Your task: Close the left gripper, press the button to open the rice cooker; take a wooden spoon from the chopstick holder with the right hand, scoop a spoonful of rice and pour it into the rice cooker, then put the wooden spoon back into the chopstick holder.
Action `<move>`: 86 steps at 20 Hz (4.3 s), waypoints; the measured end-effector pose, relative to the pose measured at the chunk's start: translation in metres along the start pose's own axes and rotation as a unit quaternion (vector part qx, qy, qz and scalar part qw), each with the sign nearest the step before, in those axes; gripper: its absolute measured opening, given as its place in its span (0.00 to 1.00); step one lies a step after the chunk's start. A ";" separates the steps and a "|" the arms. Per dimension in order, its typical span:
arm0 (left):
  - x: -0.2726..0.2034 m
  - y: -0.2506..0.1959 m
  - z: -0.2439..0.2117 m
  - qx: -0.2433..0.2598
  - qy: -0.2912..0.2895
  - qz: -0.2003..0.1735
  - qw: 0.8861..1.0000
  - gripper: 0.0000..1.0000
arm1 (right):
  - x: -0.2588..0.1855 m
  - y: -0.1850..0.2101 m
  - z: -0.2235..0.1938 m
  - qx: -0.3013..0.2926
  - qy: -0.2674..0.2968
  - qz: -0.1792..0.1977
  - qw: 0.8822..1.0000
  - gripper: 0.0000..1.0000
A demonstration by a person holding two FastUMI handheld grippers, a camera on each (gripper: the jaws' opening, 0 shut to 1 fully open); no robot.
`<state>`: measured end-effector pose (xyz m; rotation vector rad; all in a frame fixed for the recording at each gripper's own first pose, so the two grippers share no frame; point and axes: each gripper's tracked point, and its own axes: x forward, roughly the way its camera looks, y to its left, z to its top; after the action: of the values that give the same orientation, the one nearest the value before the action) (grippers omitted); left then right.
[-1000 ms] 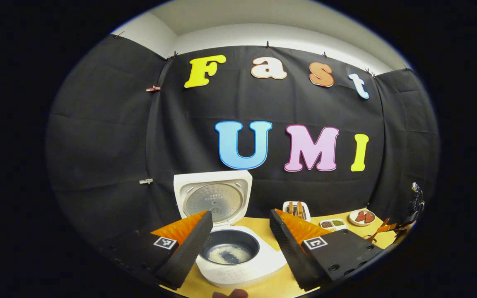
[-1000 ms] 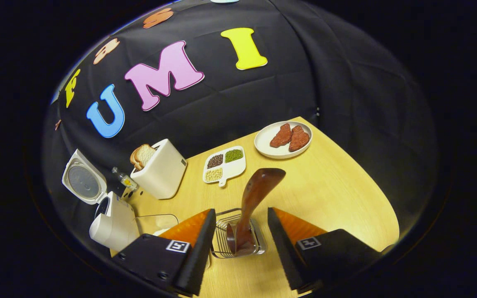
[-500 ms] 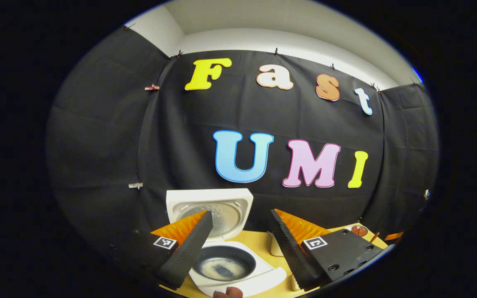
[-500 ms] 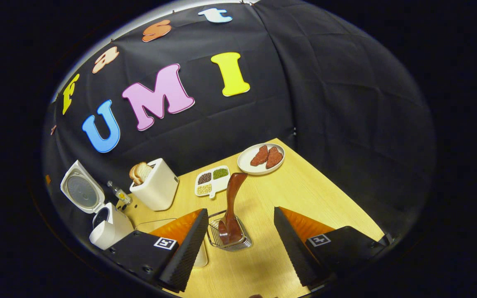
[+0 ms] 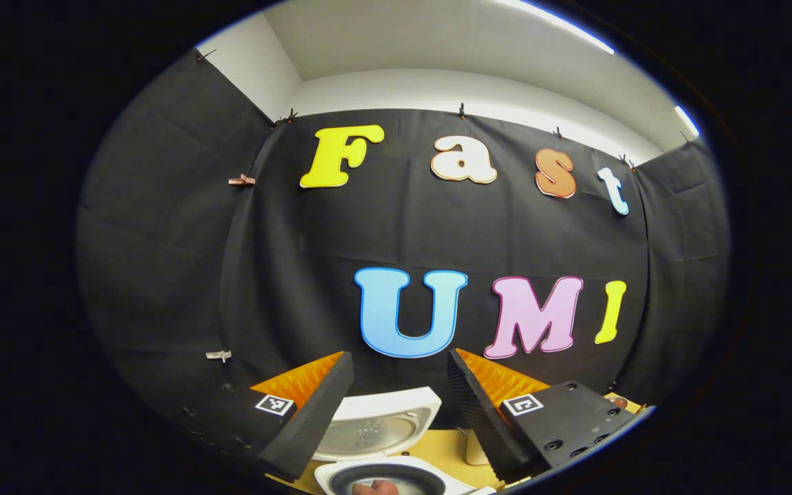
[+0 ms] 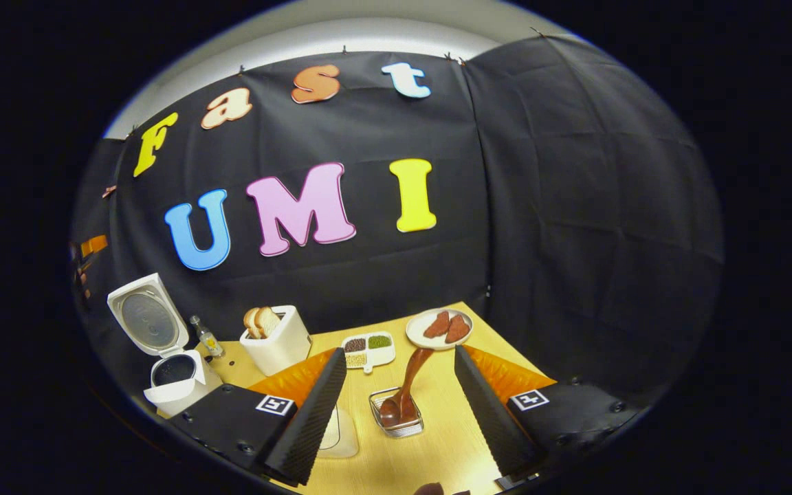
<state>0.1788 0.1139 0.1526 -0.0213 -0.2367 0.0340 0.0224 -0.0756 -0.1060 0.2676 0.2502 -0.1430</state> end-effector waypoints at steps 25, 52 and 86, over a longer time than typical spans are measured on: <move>0.086 0.060 -0.158 0.012 0.195 0.125 0.973 1.00 | -0.045 0.029 0.028 -0.006 -0.019 0.013 1.000 0.98; -0.089 -0.034 -0.311 -0.005 0.293 0.170 0.941 0.99 | -0.049 0.034 0.031 -0.002 0.012 0.115 0.993 0.98; -0.119 -0.058 -0.275 0.005 0.233 0.106 0.967 0.96 | -0.060 0.052 0.022 -0.030 0.022 0.122 0.992 0.98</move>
<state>0.1293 0.0472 -0.1411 -0.0440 0.2380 0.2405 -0.0211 -0.0256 -0.0575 0.2396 0.2635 0.1134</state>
